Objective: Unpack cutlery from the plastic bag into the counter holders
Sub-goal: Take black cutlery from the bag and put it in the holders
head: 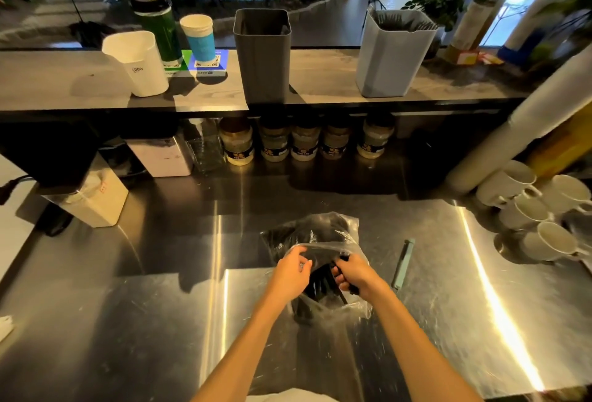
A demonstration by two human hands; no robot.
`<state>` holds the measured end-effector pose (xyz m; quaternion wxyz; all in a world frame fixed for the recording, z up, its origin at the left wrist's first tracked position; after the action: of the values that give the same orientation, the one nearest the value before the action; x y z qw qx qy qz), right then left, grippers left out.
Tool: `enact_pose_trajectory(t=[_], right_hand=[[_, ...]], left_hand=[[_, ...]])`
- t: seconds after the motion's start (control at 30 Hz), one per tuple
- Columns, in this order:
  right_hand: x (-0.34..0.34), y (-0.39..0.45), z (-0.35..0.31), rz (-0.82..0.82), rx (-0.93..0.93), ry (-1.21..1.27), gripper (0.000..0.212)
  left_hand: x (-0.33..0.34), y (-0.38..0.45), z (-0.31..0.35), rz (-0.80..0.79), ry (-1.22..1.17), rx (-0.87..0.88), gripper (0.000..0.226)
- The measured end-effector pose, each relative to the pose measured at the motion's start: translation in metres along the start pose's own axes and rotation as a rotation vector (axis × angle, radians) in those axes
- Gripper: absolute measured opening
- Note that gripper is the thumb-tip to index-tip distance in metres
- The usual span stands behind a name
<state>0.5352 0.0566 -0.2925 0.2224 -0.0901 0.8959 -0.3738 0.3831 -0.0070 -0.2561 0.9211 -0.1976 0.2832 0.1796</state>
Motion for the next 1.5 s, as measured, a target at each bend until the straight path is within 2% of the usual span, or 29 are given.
enact_pose_trajectory(t=[0.2,0.27,0.33,0.43,0.57,0.63,0.7,0.8,0.87,0.9,1.03,1.2,1.33,1.5], right_hand=[[-0.027,-0.042,0.003,-0.264,-0.021,-0.288,0.022],[-0.037,-0.062,0.001,-0.362,-0.012,-0.283,0.018],[-0.047,-0.079,-0.003,-0.451,-0.024,-0.261,0.02],[-0.057,-0.099,-0.014,-0.536,-0.11,-0.152,0.028],[-0.057,-0.107,-0.035,-0.445,-0.317,0.003,0.035],[-0.051,-0.107,-0.044,-0.363,-0.403,0.059,0.03],[-0.042,-0.109,-0.05,-0.273,-0.464,0.07,0.022],[-0.028,-0.116,-0.055,-0.169,-0.544,-0.01,0.019],[-0.02,-0.121,-0.055,-0.153,-0.563,-0.008,0.016],[-0.017,-0.123,-0.055,-0.131,-0.559,0.001,0.017],[-0.012,-0.126,-0.052,-0.064,-0.54,0.018,0.02],[-0.008,-0.129,-0.055,-0.096,-0.591,0.012,0.025],[-0.005,-0.13,-0.056,-0.113,-0.599,0.028,0.026],[-0.009,-0.127,-0.054,-0.048,-0.602,0.053,0.025]], left_hand=[[-0.009,0.011,0.0,0.005,-0.062,-0.033,0.038],[-0.018,0.024,-0.013,0.062,-0.126,-0.099,0.033],[-0.025,0.03,-0.021,0.086,-0.299,-0.22,0.032],[-0.033,0.029,-0.025,0.091,-0.494,-0.367,0.04],[-0.029,0.01,-0.004,0.0,-0.854,-0.507,0.066],[-0.024,-0.002,0.015,-0.078,-0.966,-0.499,0.073],[-0.022,-0.014,0.035,-0.155,-0.954,-0.38,0.07],[-0.023,-0.03,0.051,-0.196,-0.948,-0.242,0.044],[-0.025,-0.033,0.053,-0.174,-0.985,-0.215,0.031],[-0.025,-0.033,0.053,-0.156,-0.999,-0.209,0.031],[-0.028,-0.032,0.049,-0.064,-1.008,-0.236,0.04],[-0.033,-0.034,0.046,0.018,-0.972,-0.281,0.048],[-0.035,-0.031,0.043,0.034,-0.975,-0.286,0.037],[-0.036,-0.031,0.042,0.053,-0.973,-0.28,0.025]])
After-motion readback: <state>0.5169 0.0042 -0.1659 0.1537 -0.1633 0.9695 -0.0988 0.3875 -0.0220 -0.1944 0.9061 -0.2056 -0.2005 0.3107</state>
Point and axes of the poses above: each hand's wrist, its own y-axis towards the middle knuckle, its own x-axis out of the palm, z = x × y, the point moved 6 cm from there along y, towards the middle knuckle, and after that the axes turned 13 degrees about z, right-handed, at the moved point
